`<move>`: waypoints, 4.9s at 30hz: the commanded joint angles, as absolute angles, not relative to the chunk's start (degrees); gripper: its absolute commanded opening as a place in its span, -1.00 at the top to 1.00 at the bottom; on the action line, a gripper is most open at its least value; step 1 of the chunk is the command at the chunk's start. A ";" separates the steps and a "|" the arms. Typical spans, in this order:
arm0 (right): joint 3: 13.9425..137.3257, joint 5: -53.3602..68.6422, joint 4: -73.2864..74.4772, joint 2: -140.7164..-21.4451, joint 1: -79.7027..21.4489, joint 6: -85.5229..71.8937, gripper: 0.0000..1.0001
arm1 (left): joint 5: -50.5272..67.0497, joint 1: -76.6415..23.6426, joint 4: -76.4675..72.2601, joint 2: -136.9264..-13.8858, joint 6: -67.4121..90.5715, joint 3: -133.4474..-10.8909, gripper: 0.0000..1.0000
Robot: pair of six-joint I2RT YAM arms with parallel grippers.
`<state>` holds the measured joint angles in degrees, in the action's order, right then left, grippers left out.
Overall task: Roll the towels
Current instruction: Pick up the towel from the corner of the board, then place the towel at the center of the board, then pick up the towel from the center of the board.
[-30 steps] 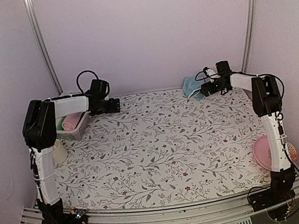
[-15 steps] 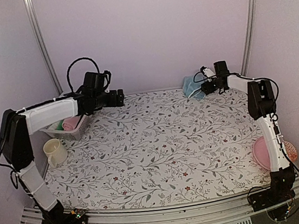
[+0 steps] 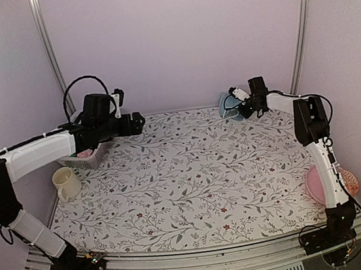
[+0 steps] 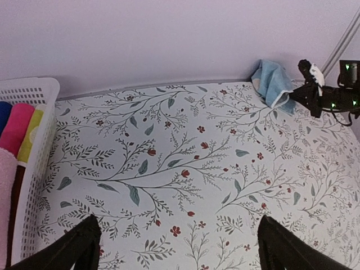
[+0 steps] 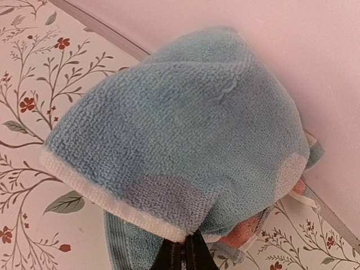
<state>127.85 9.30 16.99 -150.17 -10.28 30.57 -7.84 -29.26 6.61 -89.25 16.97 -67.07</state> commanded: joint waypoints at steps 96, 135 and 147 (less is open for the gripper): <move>73.97 29.39 29.68 -97.69 -19.97 45.92 -0.37 | -22.13 -61.54 17.90 -114.37 17.53 -81.33 0.83; 56.47 8.78 -10.12 -90.42 -45.25 32.75 -0.98 | -5.20 -56.14 -8.69 -93.52 10.72 -66.62 1.00; 58.31 -5.15 -12.97 -94.06 -46.97 25.56 -0.98 | -5.37 -56.08 -9.49 -93.94 11.07 -66.13 1.00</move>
